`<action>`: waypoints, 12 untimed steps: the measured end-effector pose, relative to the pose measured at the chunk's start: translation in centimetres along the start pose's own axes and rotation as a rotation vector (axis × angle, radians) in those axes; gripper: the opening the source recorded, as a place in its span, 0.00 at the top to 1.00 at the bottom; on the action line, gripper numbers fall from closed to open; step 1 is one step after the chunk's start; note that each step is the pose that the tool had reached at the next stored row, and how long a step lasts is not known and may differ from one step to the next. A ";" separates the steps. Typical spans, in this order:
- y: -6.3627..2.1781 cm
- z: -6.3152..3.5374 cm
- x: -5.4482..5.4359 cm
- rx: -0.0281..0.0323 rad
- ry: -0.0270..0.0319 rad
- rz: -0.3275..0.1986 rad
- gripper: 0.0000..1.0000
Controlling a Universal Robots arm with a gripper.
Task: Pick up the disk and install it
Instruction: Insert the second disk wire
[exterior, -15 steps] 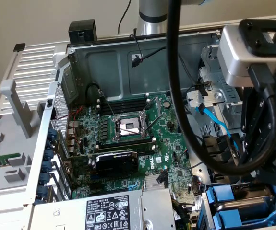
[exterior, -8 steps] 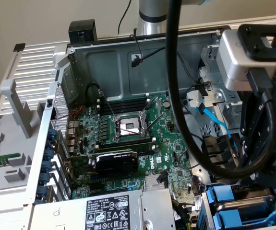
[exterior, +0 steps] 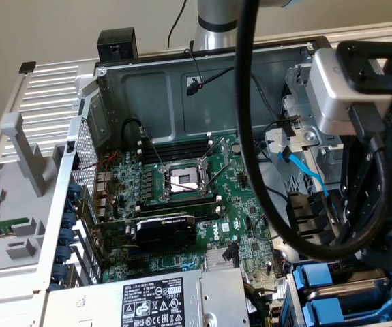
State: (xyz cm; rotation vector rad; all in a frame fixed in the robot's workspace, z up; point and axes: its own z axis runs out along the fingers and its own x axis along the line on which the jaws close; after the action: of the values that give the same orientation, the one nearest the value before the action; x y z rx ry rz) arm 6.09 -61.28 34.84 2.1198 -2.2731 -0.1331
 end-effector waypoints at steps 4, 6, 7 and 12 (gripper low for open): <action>0.01 0.10 -0.2 0.0002 0.0029 0.000 0.84; 0.02 0.13 -0.3 0.0003 0.0046 0.000 0.84; 0.01 0.16 -0.3 0.0003 0.0047 0.000 0.84; 0.00 0.25 -0.3 0.0013 0.0047 0.000 0.84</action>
State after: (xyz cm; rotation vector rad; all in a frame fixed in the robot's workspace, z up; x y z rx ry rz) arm 6.09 -60.99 34.60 2.1181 -2.2715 -0.1265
